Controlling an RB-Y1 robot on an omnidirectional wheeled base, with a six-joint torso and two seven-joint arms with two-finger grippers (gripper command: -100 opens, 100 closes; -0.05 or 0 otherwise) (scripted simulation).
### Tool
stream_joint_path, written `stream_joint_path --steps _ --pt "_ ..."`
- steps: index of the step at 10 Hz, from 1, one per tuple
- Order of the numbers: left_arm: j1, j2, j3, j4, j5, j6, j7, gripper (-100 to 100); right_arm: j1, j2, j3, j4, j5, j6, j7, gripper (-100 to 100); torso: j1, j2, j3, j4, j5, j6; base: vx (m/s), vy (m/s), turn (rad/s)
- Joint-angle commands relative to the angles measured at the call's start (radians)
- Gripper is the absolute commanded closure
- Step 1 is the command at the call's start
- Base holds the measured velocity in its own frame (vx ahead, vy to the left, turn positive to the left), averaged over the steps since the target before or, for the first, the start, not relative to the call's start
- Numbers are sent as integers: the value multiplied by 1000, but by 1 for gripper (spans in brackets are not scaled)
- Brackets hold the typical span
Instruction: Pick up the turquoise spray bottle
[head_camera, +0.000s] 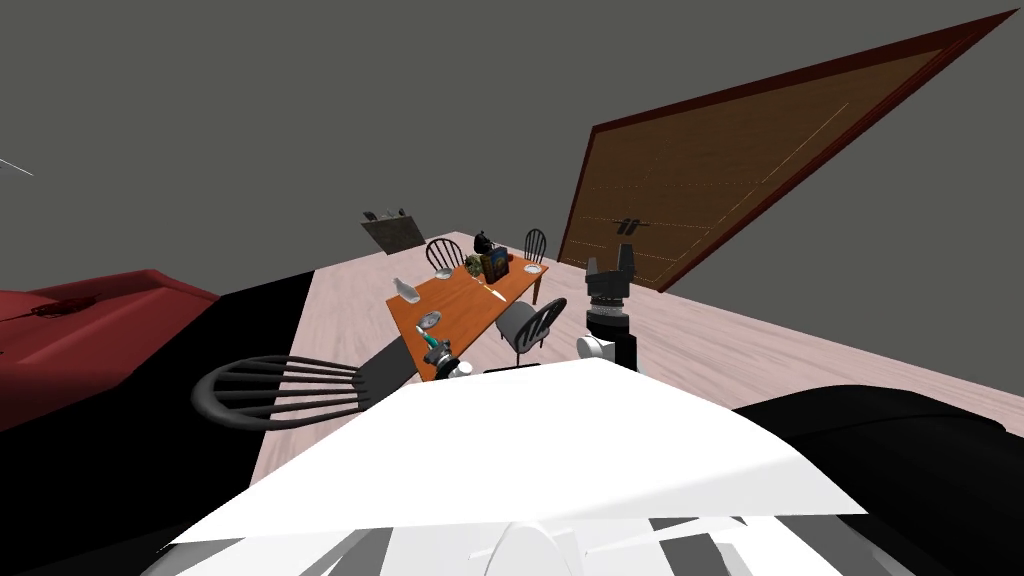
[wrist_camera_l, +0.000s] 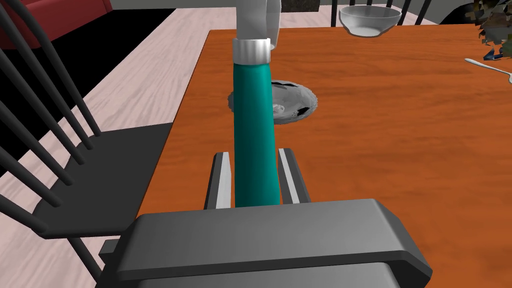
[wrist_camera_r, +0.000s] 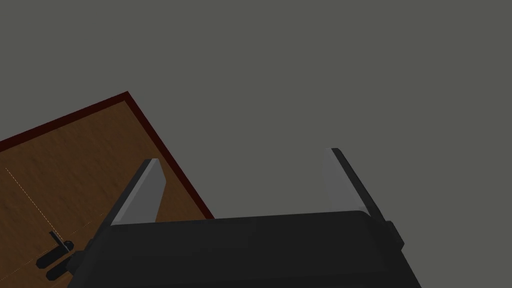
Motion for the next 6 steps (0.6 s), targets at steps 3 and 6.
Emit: stream_joint_path --steps 3,6 --pt "68 23 102 -58 -103 77 69 100 0 0 0 0 0 0 0 0 2 0 0 0 0 0 34 -84 -44" --pt "102 28 163 -95 -165 108 87 100 0 0 0 0 0 0 0 0 3 -1 -1 -1 1 0 24 -60 -20"
